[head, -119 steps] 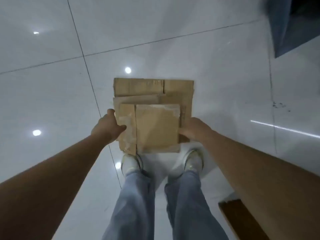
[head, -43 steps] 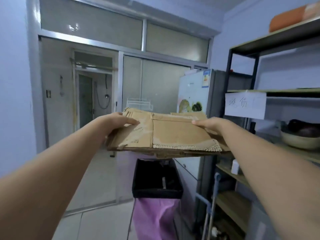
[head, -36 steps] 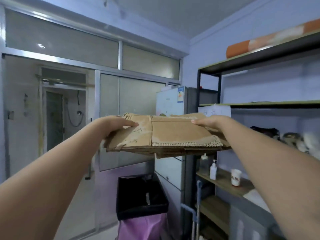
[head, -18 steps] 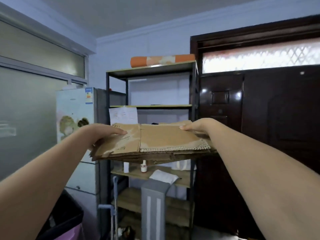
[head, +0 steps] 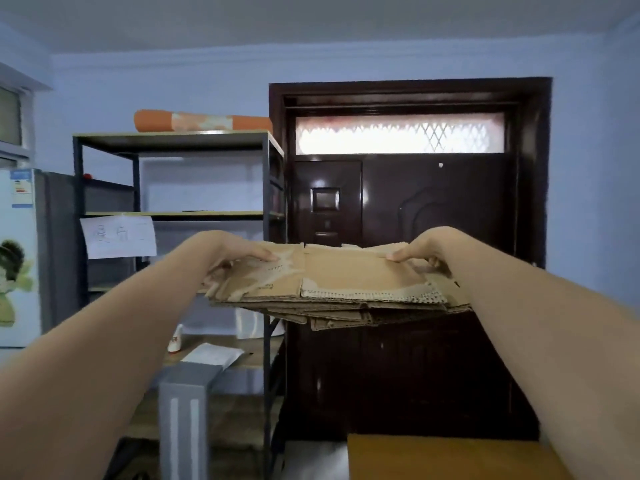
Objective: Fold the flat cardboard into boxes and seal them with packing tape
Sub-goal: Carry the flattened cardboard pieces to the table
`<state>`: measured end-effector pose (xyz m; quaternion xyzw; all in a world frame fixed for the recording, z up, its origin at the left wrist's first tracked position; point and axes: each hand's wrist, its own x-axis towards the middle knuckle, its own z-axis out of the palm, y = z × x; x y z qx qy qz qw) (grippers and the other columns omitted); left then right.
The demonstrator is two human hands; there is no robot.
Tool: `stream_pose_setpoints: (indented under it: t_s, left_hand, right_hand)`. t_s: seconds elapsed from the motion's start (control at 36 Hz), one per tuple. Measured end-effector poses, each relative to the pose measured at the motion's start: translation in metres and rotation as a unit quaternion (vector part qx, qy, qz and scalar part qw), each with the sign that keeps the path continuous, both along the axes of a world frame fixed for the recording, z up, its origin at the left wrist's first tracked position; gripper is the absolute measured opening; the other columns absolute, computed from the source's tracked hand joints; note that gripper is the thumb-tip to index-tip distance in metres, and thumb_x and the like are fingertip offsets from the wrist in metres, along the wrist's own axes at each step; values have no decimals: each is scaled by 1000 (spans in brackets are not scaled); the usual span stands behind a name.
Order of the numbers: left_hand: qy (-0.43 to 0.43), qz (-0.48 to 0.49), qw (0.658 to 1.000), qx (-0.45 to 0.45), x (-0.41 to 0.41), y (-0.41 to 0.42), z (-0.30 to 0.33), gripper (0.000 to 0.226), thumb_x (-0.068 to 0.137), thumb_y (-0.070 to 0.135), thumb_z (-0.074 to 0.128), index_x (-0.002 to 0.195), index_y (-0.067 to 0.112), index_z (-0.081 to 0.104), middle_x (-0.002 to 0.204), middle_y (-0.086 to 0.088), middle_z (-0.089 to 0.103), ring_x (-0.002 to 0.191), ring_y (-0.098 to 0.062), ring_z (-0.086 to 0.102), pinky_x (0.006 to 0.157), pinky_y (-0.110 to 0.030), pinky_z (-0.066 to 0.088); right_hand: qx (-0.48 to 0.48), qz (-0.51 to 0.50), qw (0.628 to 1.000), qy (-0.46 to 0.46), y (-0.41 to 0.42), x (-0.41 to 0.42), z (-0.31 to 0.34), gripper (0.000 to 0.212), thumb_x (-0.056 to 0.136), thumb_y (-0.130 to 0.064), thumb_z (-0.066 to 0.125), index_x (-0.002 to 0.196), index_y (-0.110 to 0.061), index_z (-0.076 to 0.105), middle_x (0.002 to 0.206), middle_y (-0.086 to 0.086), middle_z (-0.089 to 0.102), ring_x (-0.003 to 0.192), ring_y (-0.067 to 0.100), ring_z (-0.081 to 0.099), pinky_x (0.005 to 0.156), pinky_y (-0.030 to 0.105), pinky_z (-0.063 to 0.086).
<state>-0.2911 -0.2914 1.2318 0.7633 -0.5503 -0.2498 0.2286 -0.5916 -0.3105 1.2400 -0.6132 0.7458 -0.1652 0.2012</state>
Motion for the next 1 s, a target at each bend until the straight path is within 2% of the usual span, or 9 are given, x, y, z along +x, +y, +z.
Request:
stream_pose_setpoints:
  t_s: [0.19, 0.36, 0.47, 0.56, 0.67, 0.75, 0.81, 0.89, 1.0]
  left_hand:
    - [-14, -67, 998, 2, -163, -15, -10, 91, 65, 64, 71, 131, 8, 44, 121, -10, 51, 70, -16, 44, 62, -27, 37]
    - [-15, -121, 992, 16, -293, -34, -16, 65, 67, 64, 70, 106, 14, 57, 99, -3, 57, 76, -15, 51, 63, -27, 41]
    - [-22, -164, 986, 13, -372, -51, -20, 64, 67, 65, 70, 107, 16, 58, 105, -4, 60, 65, -11, 46, 52, -22, 40]
    - [-26, -201, 979, 24, -430, -64, -27, 70, 66, 66, 71, 113, 16, 57, 111, -4, 62, 79, -14, 57, 63, -26, 48]
    - [-27, -238, 971, 30, -504, -91, -38, 78, 61, 66, 74, 118, 15, 56, 118, -8, 61, 103, -20, 62, 84, -31, 50]
    - [-19, -273, 961, 29, -565, -113, -44, 65, 68, 64, 71, 108, 15, 57, 118, -7, 61, 90, -19, 58, 73, -28, 48]
    - [-19, -292, 956, 26, -606, -130, -47, 57, 70, 62, 70, 101, 16, 56, 114, -7, 59, 88, -19, 56, 66, -27, 46]
    - [-12, -314, 949, 21, -664, -159, -44, 54, 72, 60, 70, 100, 16, 55, 116, -8, 58, 88, -20, 53, 67, -27, 43]
    - [12, -341, 940, 18, -743, -198, -32, 50, 73, 60, 69, 99, 20, 55, 118, -8, 57, 80, -17, 46, 65, -26, 34]
  right_hand:
    - [11, -86, 995, -41, 27, -163, -16, 91, 81, -50, 66, 145, -2, 24, 146, 20, 34, 130, 36, 38, 96, 43, 35]
    - [-5, -153, 985, -81, 54, -279, -26, 88, 80, -48, 68, 143, -2, 28, 139, 21, 41, 124, 37, 43, 96, 45, 37]
    - [-49, -197, 973, -112, 65, -353, -37, 64, 79, -42, 72, 122, -5, 42, 82, 9, 47, 67, 25, 46, 54, 35, 38]
    - [-90, -229, 964, -103, 68, -408, -52, 47, 84, -36, 68, 106, -2, 45, 72, 3, 42, 58, 15, 40, 41, 28, 34]
    - [-57, -260, 958, -109, 66, -463, -59, 57, 87, -38, 64, 124, 0, 41, 77, 8, 42, 60, 20, 40, 52, 31, 32]
    - [-53, -285, 953, -88, 53, -510, -63, 72, 86, -41, 64, 136, 2, 35, 96, 13, 47, 66, 24, 46, 55, 33, 37]
    - [-49, -302, 948, -87, 44, -541, -64, 74, 86, -42, 63, 138, 1, 34, 110, 16, 50, 90, 28, 54, 74, 36, 44]
    - [-39, -311, 946, -75, 29, -586, -52, 78, 88, -46, 58, 142, 1, 27, 136, 18, 42, 122, 31, 45, 100, 40, 36]
    - [-46, -329, 941, -69, 12, -652, -33, 65, 94, -39, 51, 141, 0, 31, 144, 16, 39, 131, 30, 40, 94, 33, 36]
